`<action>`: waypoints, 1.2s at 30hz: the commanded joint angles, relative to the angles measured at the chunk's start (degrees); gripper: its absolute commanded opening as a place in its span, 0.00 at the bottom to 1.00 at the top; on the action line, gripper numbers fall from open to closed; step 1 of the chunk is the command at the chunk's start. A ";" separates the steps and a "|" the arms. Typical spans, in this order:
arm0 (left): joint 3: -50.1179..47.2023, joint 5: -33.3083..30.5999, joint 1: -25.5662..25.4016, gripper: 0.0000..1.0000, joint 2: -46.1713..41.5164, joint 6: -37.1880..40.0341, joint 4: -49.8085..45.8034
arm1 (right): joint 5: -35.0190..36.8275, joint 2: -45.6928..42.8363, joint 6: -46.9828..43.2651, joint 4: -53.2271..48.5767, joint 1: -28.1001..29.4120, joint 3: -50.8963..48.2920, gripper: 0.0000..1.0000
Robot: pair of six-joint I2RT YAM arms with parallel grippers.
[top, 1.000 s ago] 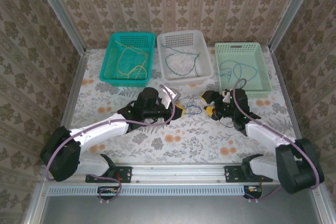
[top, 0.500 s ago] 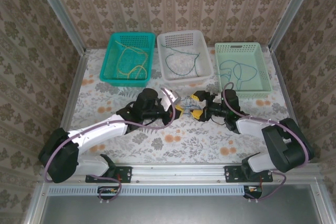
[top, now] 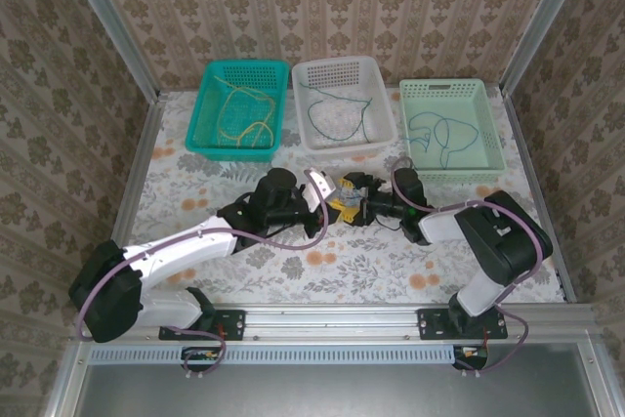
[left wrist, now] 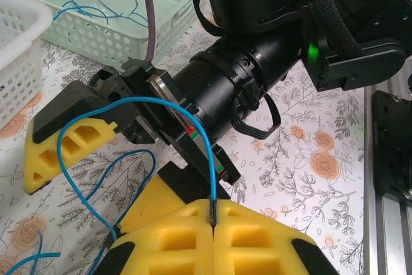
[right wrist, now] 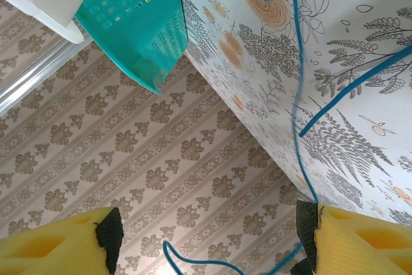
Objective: Untangle the cables
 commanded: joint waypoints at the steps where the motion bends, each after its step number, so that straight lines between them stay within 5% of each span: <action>1: 0.96 -0.92 -0.59 0.04 -0.61 2.64 -0.14 | 2.80 0.54 3.20 5.04 0.47 0.29 0.74; 10: -0.99 -4.57 -0.74 0.04 -1.98 3.09 0.05 | 4.67 -0.11 4.98 5.86 0.40 0.10 0.76; 20: -2.81 -13.29 -0.64 0.04 -8.66 7.30 -3.45 | -0.65 -7.71 -5.84 -12.38 -8.70 -3.16 0.84; 27: -2.72 -11.99 -0.83 0.04 -8.77 9.94 0.40 | -3.20 -13.05 -5.45 -19.98 -8.46 -2.19 0.84; 36: 0.58 -10.99 -2.82 0.05 -4.45 14.54 4.64 | 2.81 -23.15 -2.95 -28.68 -4.21 -0.93 0.83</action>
